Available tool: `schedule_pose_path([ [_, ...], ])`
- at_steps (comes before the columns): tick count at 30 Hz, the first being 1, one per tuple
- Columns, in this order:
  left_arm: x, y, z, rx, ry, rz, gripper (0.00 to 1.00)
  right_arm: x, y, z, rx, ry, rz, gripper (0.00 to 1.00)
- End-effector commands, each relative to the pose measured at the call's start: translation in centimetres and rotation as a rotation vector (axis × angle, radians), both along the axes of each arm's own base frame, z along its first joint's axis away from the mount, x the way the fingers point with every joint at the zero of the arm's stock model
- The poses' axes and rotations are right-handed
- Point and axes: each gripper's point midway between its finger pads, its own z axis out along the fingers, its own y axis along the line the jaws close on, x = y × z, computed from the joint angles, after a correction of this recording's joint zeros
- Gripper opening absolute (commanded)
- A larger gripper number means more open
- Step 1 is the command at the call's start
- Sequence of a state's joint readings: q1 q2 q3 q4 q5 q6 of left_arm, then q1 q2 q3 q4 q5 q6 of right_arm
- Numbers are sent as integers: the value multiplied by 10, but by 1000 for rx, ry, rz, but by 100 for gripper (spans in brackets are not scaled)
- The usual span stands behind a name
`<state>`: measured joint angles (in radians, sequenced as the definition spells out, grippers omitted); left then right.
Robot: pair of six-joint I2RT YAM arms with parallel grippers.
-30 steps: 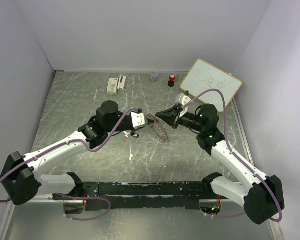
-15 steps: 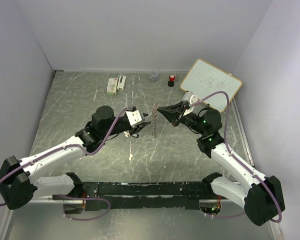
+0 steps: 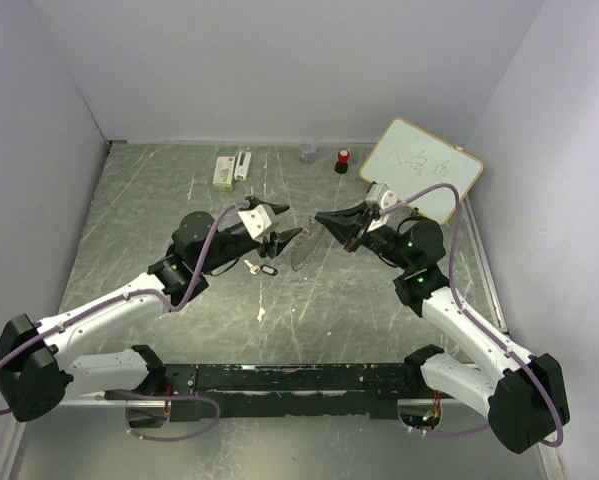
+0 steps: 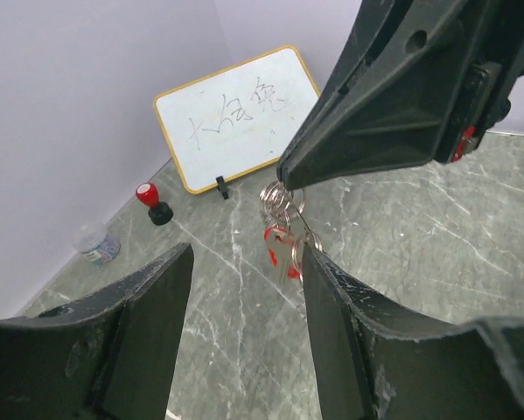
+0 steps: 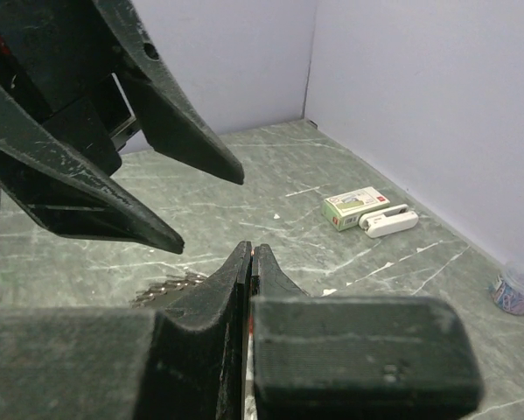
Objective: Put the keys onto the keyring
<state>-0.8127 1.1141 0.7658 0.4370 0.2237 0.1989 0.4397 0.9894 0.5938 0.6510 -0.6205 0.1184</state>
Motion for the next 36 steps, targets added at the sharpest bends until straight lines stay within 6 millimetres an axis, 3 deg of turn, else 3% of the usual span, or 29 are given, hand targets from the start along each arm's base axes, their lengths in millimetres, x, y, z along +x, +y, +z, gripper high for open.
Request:
schedule_pose_path([
  [1, 1, -14, 28, -54, -27, -73, 63, -7, -3, 9, -3, -74, 6, 0],
  [10, 1, -31, 20, -25, 1, -172, 60, -11, -1, 6, -24, -85, 30, 0],
  [19, 2, -36, 10, -10, 27, -210, 56, -14, 0, 6, -31, -95, 46, 0],
  [23, 1, -36, 10, -15, 23, -227, 46, -15, 1, 6, -33, -98, 55, 0],
  [28, 0, -39, 8, -6, 32, -256, 25, -16, 1, 6, -33, -103, 59, 0],
  [36, -4, -44, 6, -1, 42, -299, 24, -17, 1, 6, -37, -104, 64, 0],
])
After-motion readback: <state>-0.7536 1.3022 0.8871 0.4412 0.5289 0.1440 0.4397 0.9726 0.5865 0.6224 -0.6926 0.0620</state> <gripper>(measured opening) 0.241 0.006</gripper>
